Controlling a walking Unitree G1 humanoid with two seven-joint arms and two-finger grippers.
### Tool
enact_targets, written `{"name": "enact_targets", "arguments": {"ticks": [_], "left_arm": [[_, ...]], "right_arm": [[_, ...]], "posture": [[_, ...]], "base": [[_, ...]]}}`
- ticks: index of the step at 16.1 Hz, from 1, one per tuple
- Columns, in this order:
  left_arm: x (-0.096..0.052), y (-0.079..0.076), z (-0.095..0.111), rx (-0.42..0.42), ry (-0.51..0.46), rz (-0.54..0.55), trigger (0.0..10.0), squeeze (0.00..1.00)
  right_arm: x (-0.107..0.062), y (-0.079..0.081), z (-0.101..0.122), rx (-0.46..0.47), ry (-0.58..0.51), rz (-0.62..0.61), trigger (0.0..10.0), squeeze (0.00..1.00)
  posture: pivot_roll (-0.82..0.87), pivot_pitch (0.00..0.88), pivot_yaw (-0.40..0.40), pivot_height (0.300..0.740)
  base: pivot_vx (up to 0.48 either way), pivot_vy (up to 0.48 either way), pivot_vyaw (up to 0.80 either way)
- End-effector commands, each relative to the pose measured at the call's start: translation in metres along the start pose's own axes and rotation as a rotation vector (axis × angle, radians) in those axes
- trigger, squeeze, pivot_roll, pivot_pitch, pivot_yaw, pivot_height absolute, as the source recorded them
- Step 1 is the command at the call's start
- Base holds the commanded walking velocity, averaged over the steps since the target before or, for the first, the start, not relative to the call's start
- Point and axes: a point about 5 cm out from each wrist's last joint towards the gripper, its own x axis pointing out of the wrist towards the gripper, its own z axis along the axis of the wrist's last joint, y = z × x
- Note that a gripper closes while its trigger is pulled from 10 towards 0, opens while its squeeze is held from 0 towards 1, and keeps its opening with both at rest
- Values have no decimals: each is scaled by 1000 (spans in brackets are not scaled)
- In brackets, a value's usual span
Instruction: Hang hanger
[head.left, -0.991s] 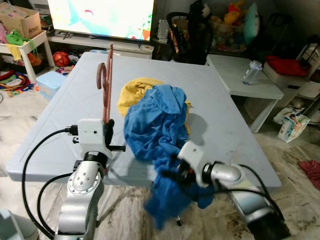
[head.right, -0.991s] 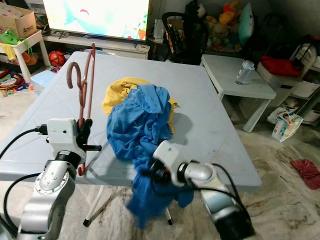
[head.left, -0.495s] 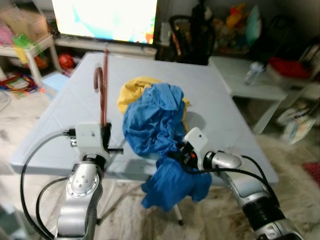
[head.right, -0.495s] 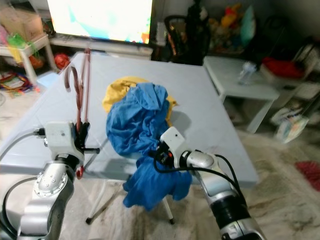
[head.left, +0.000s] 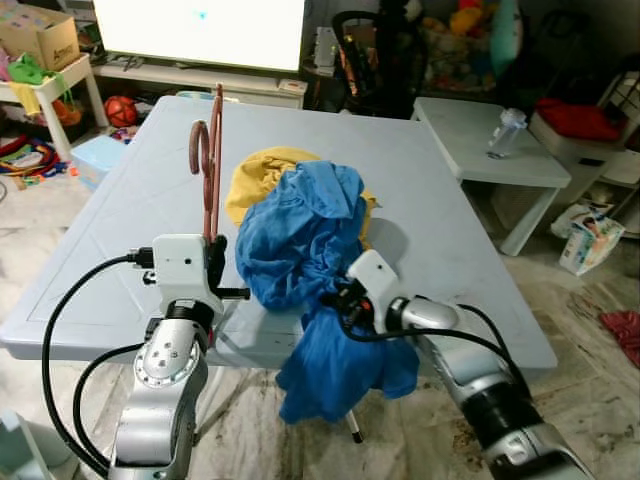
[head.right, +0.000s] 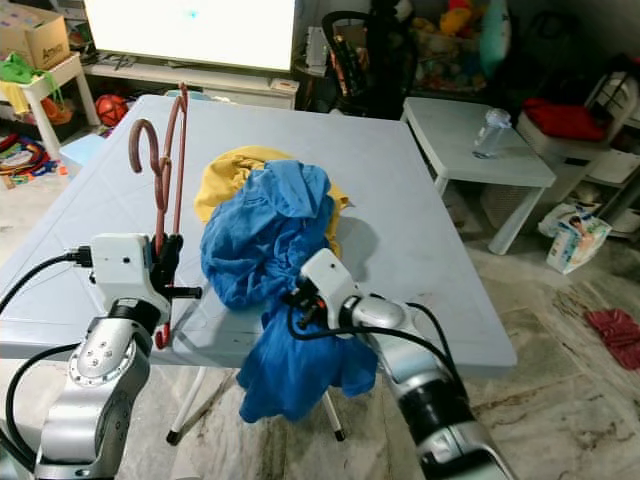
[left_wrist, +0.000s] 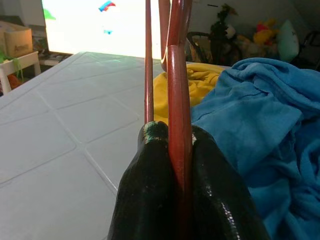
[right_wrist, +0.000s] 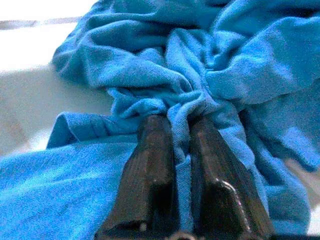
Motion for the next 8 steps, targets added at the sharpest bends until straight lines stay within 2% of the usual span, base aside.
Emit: {"name": "enact_targets", "arguments": {"ticks": [1, 2, 3, 4, 5, 7, 8], "left_arm": [[0, -4, 1, -4, 2, -7, 10000, 0], [0, -5, 0, -4, 4, -8, 10000, 0], [0, -6, 0, -5, 5, -9, 10000, 0], [0, -6, 0, -5, 3, -5, 10000, 0], [-1, -5, 0, -4, 3, 0, 10000, 0], [-1, -4, 0, -2, 1, 12, 10000, 0], [-2, -1, 2, 2, -11, 36, 10000, 0]], "right_arm": [[7, -7, 13, -15, -25, -59, 0, 0], [11, -11, 21, -13, -43, -90, 0, 0], [17, -23, 43, 3, -92, -176, 0, 0], [20, -42, 77, 59, -175, -299, 0, 0], [18, -53, 100, 95, -226, -363, 0, 0], [5, -74, 159, 96, -377, -493, 0, 0], [-24, -89, 220, 44, -599, -617, 0, 0]], "posture": [[133, 2, -126, 740], [139, 4, -128, 740], [143, 3, -133, 740], [147, 4, -138, 740], [149, 4, -143, 740], [160, 2, -154, 740], [172, 1, -167, 740]], "base": [[0, 0, 0], [0, 0, 0], [0, 0, 0], [0, 0, 0], [0, 0, 0], [0, 0, 0], [0, 0, 0]]}}
